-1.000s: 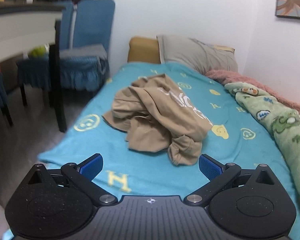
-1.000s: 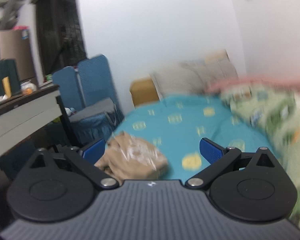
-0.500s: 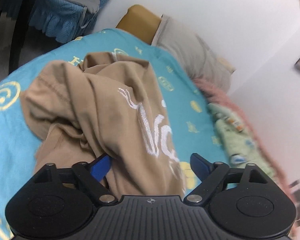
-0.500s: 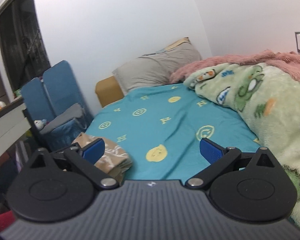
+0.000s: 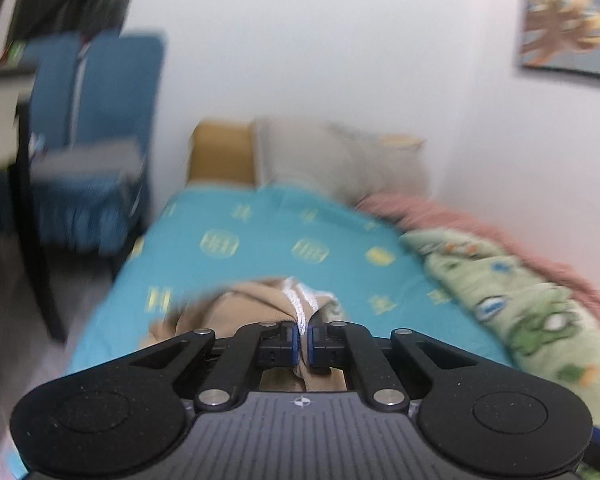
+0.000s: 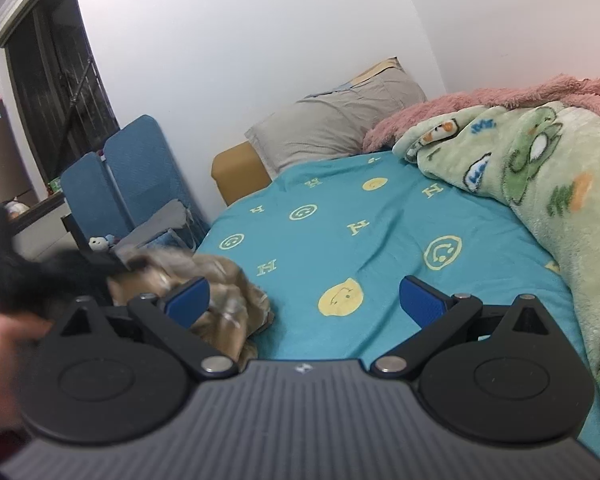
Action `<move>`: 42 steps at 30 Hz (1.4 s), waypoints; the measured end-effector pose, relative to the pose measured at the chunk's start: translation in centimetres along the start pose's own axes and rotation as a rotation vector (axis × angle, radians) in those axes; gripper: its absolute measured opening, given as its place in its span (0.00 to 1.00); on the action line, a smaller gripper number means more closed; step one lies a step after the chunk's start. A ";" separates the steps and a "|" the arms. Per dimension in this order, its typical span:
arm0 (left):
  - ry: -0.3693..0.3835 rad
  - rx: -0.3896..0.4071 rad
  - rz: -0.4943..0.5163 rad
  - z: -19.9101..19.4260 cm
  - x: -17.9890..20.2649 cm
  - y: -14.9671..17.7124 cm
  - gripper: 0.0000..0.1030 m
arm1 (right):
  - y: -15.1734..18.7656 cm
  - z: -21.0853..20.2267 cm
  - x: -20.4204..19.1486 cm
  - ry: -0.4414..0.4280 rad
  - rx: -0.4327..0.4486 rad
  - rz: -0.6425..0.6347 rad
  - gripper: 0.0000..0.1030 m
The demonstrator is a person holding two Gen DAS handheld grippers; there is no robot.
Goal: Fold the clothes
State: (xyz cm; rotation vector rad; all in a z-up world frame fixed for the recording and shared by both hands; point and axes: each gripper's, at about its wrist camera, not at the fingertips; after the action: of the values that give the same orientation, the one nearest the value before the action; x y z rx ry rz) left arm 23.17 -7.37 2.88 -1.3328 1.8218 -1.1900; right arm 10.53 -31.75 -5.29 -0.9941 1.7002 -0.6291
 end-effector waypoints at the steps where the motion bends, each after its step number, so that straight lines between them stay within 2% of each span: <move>1: 0.015 0.018 0.021 -1.5 0.8 -0.7 0.04 | 0.1 -0.2 -0.1 -0.004 -0.003 -0.005 1.00; 3: 0.046 0.054 0.063 -4.5 2.3 -2.1 0.04 | 0.1 -0.7 -0.5 -0.020 0.000 -0.013 1.00; 6: 0.078 0.106 0.057 -9.0 4.0 -3.1 0.04 | 0.0 -2.0 -1.1 -0.065 0.011 -0.019 1.00; 9: 0.099 0.152 0.043 -12.7 5.2 -3.6 0.04 | 0.3 -3.7 -2.0 -0.189 0.007 -0.010 1.00; 11: 0.114 0.172 0.033 -14.9 5.9 -3.9 0.04 | 1.0 -4.9 -3.3 -0.314 -0.022 -0.037 1.00; 14: 0.129 0.191 0.025 -18.2 6.4 -4.1 0.04 | 2.7 -5.9 -5.9 -0.452 -0.079 -0.138 1.00; 18: 0.126 0.213 -0.006 -21.5 5.8 -4.0 0.04 | 5.9 -5.3 -9.4 -0.517 -0.204 -0.293 0.96; 19: 0.121 0.220 -0.012 -22.2 5.3 -4.0 0.04 | 6.8 -5.0 -10.2 -0.502 -0.235 -0.348 0.93; 21: 0.112 0.224 -0.028 -23.0 4.3 -3.6 0.04 | 8.4 -4.2 -11.1 -0.421 -0.273 -0.457 0.49; 22: 0.107 0.221 -0.038 -23.1 3.7 -3.3 0.04 | 8.7 -3.8 -11.2 -0.379 -0.284 -0.478 0.22; 23: 0.103 0.217 -0.048 -23.2 3.1 -3.1 0.04 | 8.4 -3.5 -10.9 -0.349 -0.284 -0.459 0.13; 28: 0.080 0.199 -0.098 -23.6 0.0 -1.7 0.04 | 3.6 -5.2 -6.7 -0.272 -0.186 -0.256 0.08; 31: 0.066 0.159 -0.063 -21.9 -0.4 -0.9 0.04 | 0.6 -6.6 -4.2 -0.263 -0.127 -0.162 0.07; 33: 0.079 0.113 -0.021 -19.6 0.2 -0.5 0.05 | -0.4 -6.7 -3.4 -0.216 -0.111 -0.153 0.07; 36: 0.088 0.024 0.056 -14.8 1.7 0.3 0.05 | -0.1 -5.1 -2.6 -0.116 -0.177 -0.114 0.07; 40: 0.077 -0.046 0.166 -6.7 3.7 1.9 0.06 | 1.1 -1.8 -1.7 0.014 -0.299 -0.104 0.08; 42: 0.066 -0.095 0.170 -2.3 3.8 3.0 0.09 | 2.1 0.1 -1.0 0.076 -0.332 -0.093 0.09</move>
State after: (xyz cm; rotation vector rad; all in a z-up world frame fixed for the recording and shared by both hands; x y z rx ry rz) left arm 18.71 -9.88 1.38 -1.1744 2.0177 -1.0810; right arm 10.14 -29.81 -6.48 -1.3025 1.8723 -0.4566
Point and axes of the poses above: each gripper's, at about its wrist camera, not at the fingertips, and z roughly the way its jaws point, x to its right, y to its underside, and after that the axes turned 8 degrees about z, right-handed
